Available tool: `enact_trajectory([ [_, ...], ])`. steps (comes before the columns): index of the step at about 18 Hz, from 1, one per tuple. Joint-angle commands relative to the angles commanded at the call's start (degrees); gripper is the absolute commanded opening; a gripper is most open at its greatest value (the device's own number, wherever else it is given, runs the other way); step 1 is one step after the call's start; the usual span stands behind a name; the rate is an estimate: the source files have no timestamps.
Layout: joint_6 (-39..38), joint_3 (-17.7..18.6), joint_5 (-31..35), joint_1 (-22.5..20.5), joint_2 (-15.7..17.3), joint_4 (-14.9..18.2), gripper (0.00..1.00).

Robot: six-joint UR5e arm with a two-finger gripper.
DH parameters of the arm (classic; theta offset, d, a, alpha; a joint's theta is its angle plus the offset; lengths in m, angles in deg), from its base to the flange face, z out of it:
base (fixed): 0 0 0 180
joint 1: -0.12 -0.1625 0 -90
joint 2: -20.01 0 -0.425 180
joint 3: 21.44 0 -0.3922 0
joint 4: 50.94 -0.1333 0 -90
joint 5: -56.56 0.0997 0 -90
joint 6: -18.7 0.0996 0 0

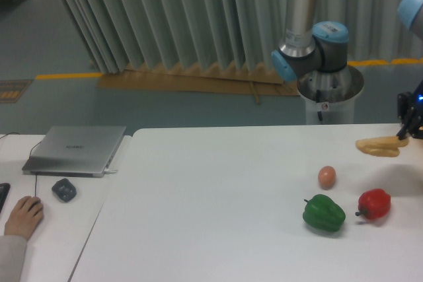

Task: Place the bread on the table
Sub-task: 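Carry the held bread slice out of the bin toward the peppers, then lower the bread slice onto the table and open the gripper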

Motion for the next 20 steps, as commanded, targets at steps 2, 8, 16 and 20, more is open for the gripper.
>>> enact_trajectory([
  [2,-1.94,0.35,0.0,0.62,0.17,-0.36,0.0],
  [8,-12.56,0.18,-2.2,5.19,0.53,-5.79,0.0],
  [16,-16.8,1.41,-0.54,8.36,-0.09,-11.17,0.0],
  [20,-16.27,1.67,0.61,8.36,0.17,-11.17,0.0],
])
